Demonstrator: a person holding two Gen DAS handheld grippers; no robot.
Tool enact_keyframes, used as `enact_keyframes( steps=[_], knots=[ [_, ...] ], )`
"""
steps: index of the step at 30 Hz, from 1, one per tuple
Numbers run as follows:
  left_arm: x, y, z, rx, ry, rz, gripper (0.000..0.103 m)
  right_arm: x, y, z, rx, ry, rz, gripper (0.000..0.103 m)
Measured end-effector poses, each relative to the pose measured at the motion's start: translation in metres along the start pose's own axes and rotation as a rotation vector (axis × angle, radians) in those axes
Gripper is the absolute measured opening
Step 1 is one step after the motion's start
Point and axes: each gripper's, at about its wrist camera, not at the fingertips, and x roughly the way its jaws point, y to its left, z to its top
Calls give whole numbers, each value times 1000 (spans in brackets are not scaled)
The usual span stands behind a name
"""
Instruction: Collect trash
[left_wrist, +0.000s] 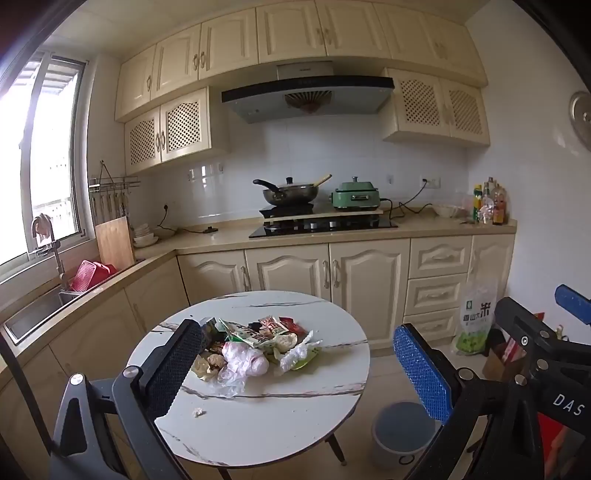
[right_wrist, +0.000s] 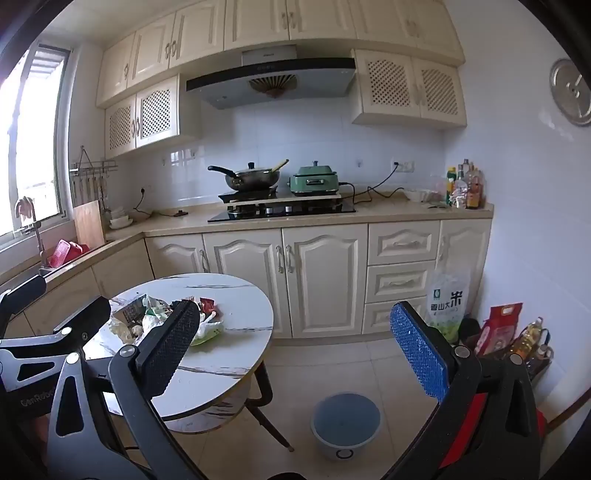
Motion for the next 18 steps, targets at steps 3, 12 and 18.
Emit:
enact_keyframes(
  steps=[3,12,18],
  knots=[
    [0,-1,0,-3,4,-1,102,1,1,0,-9,0,-6,103],
    [-1,4,4,-16,6,-3,102,-4,-1,5,-13,-12,-8,103],
    [-7,2,2,-13,-6,-2,102,-6,0,4,-13,-18,-10,103]
  ],
)
